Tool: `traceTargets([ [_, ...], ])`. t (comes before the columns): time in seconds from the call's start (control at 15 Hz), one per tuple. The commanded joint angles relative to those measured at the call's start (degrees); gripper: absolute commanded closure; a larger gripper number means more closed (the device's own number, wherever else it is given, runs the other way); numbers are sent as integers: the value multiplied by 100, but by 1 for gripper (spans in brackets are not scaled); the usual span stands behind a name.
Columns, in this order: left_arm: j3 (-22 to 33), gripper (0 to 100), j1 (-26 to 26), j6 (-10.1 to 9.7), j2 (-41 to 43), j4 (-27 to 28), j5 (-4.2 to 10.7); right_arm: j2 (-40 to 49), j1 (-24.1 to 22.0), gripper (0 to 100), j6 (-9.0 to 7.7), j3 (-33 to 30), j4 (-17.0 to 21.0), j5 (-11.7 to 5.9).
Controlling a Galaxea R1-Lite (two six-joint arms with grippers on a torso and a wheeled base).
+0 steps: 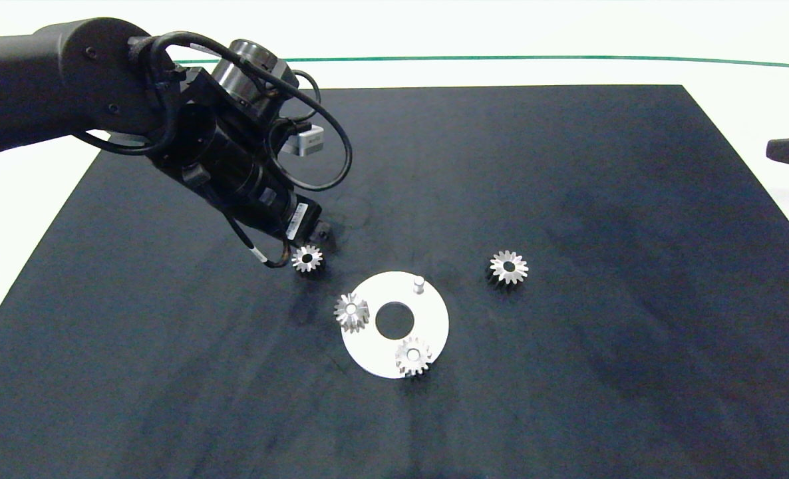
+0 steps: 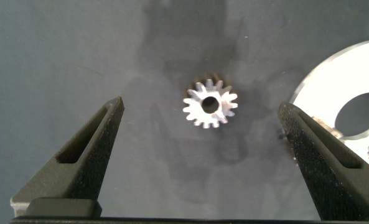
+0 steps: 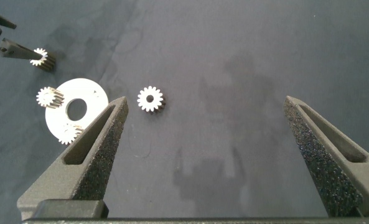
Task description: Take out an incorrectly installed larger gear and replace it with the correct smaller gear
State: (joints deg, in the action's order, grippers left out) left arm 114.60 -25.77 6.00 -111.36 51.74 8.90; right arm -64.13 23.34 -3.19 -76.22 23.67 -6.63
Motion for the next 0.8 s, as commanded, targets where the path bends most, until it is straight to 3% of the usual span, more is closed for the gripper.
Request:
traceTargets([
  [0.07, -1, 0, -95, -134, 0, 38, 7, -38, 3, 0, -6, 1, 14, -5],
  [0.47, -140, 0, -104, -257, -35, -58, 86, -46, 3, 0, -6, 1, 14, 4],
  [0.67, -1116, 0, -86, -239, 176, -1008, 94, -55, 3, 0, -6, 1, 14, 4],
  [0.8, -1371, 0, -95, -239, 211, -1324, 103, -55, 3, 0, -6, 1, 14, 4],
])
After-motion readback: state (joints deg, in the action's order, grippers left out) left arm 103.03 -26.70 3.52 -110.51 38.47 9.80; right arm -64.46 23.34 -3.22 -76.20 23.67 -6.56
